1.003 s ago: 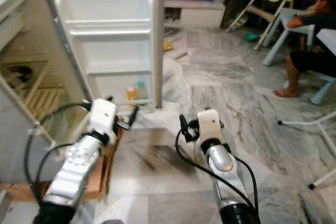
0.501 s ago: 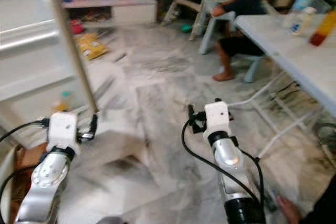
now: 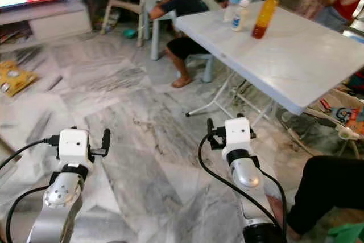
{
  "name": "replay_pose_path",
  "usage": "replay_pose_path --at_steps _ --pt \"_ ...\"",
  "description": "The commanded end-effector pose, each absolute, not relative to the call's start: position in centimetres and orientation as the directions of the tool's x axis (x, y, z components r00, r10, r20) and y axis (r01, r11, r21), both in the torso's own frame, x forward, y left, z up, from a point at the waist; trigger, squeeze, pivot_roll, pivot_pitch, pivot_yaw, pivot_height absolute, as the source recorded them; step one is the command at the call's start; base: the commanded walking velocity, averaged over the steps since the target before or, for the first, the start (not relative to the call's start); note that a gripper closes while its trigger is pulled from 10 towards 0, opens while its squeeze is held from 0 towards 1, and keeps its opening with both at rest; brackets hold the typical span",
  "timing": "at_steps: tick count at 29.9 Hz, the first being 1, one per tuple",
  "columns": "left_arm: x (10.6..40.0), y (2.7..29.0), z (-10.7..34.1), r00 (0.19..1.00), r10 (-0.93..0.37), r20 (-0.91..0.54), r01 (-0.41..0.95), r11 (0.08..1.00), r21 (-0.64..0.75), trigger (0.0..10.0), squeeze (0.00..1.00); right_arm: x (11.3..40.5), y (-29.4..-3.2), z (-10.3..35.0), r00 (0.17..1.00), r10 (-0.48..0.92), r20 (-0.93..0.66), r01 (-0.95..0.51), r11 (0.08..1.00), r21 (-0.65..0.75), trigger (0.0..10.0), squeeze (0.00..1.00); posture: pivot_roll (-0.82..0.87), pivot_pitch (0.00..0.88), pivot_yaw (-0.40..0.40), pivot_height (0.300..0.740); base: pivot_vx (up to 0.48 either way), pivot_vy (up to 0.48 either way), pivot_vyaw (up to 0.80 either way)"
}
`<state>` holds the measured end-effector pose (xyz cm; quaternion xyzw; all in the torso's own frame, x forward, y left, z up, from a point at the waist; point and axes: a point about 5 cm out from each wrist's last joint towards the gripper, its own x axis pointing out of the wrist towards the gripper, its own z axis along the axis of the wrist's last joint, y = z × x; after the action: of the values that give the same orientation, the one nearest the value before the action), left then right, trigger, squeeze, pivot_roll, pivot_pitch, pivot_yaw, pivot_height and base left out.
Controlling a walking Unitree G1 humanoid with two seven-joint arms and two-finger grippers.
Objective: Restocking fridge
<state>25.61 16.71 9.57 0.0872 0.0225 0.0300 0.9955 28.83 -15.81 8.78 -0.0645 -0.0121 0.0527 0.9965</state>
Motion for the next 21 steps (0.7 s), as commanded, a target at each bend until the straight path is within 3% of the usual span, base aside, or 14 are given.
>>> replay_pose_path --at_steps 1,15,21 --pt "25.6 17.3 9.5 0.995 0.09 -0.039 -0.081 0.98 0.181 10.0 0.0 29.3 -15.0 9.8 0.989 0.133 0.06 -0.125 0.985 -0.121 10.0 0.0 0.08 0.0 -0.049 0.74 0.48 0.0 0.0" --pt "26.3 17.0 10.5 0.996 0.088 0.02 -0.09 0.982 0.164 10.0 0.0 29.9 -15.4 10.6 0.993 0.086 0.076 -0.082 0.995 -0.056 10.0 0.0 0.08 0.0 -0.05 0.74 0.48 0.0 0.0" --pt "26.2 16.9 10.7 0.996 0.088 0.032 -0.092 0.984 0.156 10.0 0.0 29.7 -15.4 10.7 0.993 0.088 0.079 -0.084 0.995 -0.052 10.0 0.0 0.08 0.0 -0.047 0.74 0.475 0.0 -0.67"
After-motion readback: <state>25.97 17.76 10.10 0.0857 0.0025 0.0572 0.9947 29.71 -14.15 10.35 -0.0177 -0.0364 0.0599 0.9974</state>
